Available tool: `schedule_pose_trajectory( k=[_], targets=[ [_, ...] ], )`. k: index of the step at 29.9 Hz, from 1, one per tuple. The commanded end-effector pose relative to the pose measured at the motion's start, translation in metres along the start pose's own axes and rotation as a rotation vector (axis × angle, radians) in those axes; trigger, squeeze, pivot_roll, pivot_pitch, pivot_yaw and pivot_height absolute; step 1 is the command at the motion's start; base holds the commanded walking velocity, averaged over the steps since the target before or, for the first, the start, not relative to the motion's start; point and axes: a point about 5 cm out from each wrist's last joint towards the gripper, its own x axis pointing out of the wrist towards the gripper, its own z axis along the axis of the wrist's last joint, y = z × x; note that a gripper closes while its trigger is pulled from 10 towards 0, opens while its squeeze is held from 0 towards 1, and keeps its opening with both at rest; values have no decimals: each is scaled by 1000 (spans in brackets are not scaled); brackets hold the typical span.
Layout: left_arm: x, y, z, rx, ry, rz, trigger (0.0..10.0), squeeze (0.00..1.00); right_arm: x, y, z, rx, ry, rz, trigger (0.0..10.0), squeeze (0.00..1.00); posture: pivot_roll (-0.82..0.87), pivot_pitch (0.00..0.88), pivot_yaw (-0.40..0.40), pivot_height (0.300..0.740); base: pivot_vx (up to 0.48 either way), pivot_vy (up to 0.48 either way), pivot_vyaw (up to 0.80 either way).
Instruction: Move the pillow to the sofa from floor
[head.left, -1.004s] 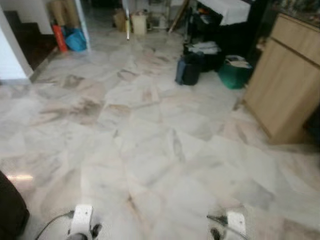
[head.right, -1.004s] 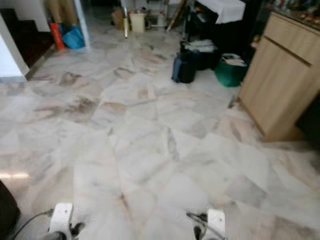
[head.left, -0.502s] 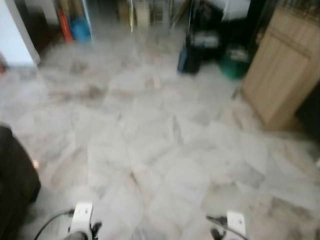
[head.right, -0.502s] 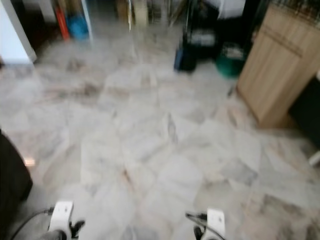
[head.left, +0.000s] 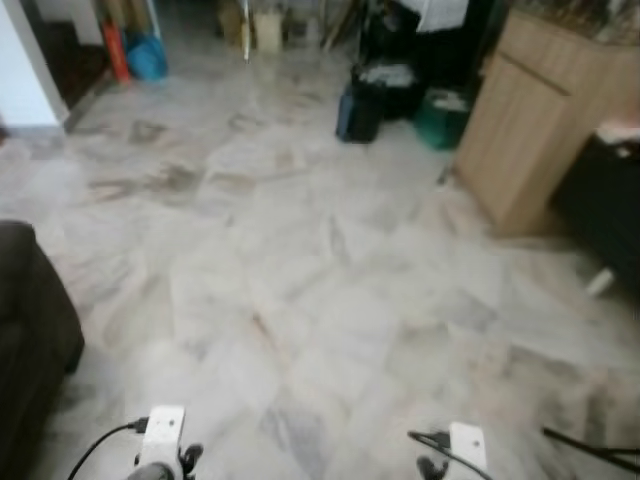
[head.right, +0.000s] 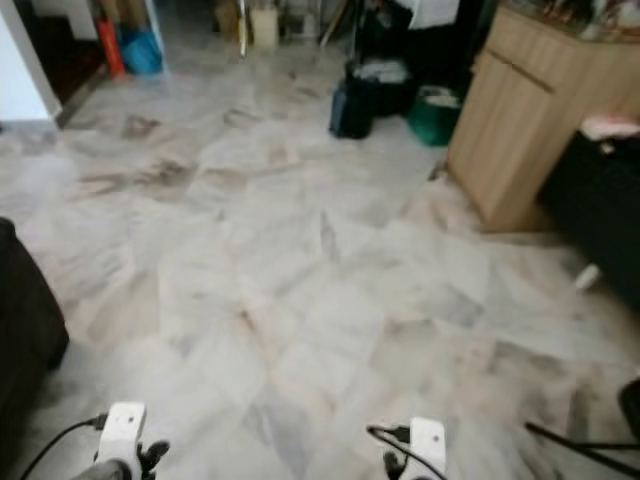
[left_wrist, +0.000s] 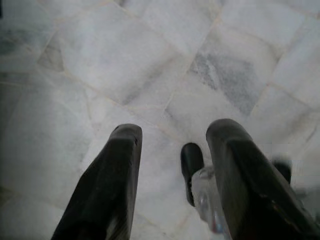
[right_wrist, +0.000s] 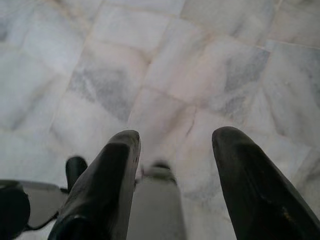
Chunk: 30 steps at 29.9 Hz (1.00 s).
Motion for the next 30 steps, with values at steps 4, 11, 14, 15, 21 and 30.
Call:
schedule_pose_trajectory(
  k=[4, 11, 14, 15, 21, 30],
  targets=[
    [-1, -2, -8, -12, 35, 3, 10000, 0, 0, -5, 5, -11, -11, -15, 10000, 0, 100, 0, -49, 740, 0, 0, 725],
    [-1, -2, -8, -19, 35, 4, 10000, 0, 0, -5, 6, -9, -9, -14, 10000, 0, 98, 0, -51, 740, 0, 0, 800],
    [-1, -3, -7, -21, 34, 4, 10000, 0, 1, -5, 6, -12, -8, -15, 10000, 0, 97, 0, -52, 740, 0, 0, 800],
    [-1, -3, -7, -21, 35, 5, 10000, 0, 1, -5, 6, -16, -7, -16, 10000, 0, 97, 0, -53, 740, 0, 0, 800],
    [0, -4, -6, -21, 34, 8, 10000, 0, 1, -6, 7, -20, -6, -19, 10000, 0, 97, 0, -59, 740, 0, 0, 800],
    [0, -4, -6, -28, 34, 13, 10000, 0, 1, -6, 9, -31, -7, -14, 10000, 0, 98, 0, -62, 740, 0, 0, 800]
  ],
)
